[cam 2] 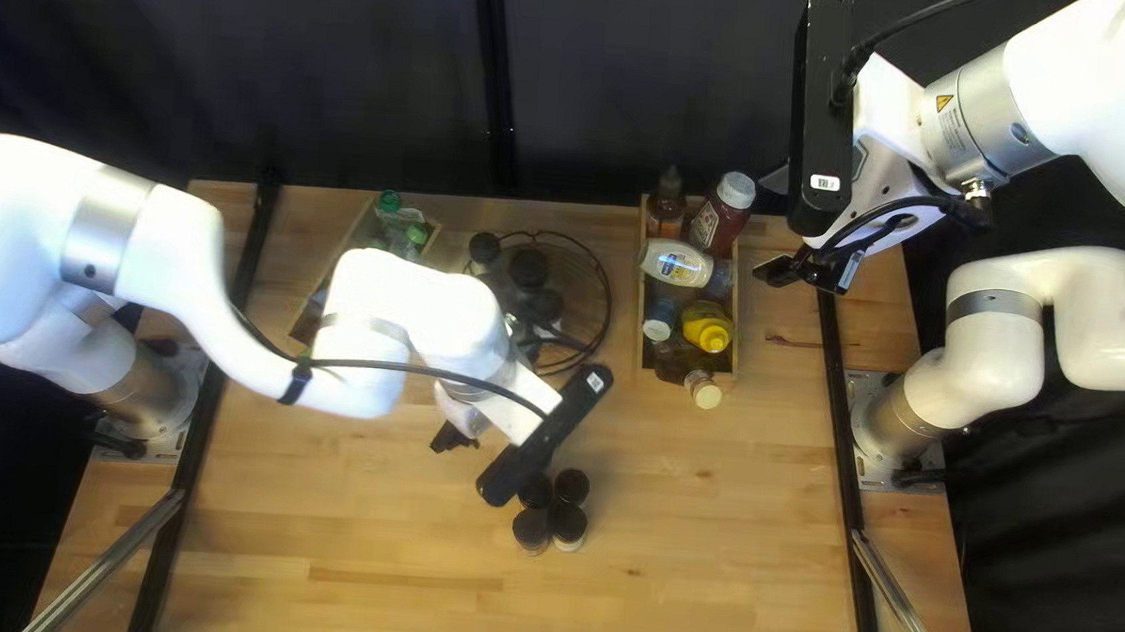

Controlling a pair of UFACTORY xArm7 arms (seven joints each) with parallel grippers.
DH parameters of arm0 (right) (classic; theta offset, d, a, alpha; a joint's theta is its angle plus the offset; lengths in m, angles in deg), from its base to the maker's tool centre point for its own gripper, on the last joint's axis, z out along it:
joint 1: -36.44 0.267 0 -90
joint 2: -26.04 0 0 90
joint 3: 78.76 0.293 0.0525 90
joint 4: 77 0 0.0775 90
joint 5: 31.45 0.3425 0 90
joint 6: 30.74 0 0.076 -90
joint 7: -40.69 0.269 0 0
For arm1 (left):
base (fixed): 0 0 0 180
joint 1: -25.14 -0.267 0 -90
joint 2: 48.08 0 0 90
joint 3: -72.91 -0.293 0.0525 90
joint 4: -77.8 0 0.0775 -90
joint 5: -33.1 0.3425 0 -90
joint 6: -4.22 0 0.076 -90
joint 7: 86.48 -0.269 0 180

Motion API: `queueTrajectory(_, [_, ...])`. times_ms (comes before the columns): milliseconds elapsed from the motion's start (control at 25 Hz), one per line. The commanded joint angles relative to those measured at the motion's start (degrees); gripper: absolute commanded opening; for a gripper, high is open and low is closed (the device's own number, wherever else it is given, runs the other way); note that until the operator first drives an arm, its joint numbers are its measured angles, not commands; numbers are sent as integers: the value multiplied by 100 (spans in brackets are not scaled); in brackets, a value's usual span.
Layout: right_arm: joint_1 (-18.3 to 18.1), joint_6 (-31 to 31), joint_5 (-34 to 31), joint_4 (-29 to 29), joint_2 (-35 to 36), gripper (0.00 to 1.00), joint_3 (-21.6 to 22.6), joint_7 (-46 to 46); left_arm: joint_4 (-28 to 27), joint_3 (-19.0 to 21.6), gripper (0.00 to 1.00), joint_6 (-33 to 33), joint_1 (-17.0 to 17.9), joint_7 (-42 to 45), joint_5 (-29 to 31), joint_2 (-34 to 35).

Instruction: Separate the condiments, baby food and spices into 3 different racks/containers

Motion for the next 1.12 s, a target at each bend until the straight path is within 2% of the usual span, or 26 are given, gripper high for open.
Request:
queueTrajectory(40, [0, 0, 0, 0, 0, 100, 0, 0, -104, 105, 100, 40, -130, -517, -152, -318])
queueTrajectory(440, [0, 0, 0, 0, 0, 100, 0, 0, -509, 216, 100, 448, -13, -299, -95, -1153])
queueTrajectory(720, [0, 0, 0, 0, 0, 100, 0, 0, -588, 252, 100, 603, 69, -186, -79, -1309])
queueTrajectory(760, [0, 0, 0, 0, 0, 100, 0, 0, -577, 230, 16, 626, 93, -130, -50, -1303])
queueTrajectory(800, [0, 0, 0, 0, 0, 100, 0, 0, -552, 206, 0, 661, 122, -69, -18, -1289])
queueTrajectory(1120, [0, 0, 0, 0, 0, 100, 0, 0, -488, 46, 0, 509, 227, 89, 236, -1026])
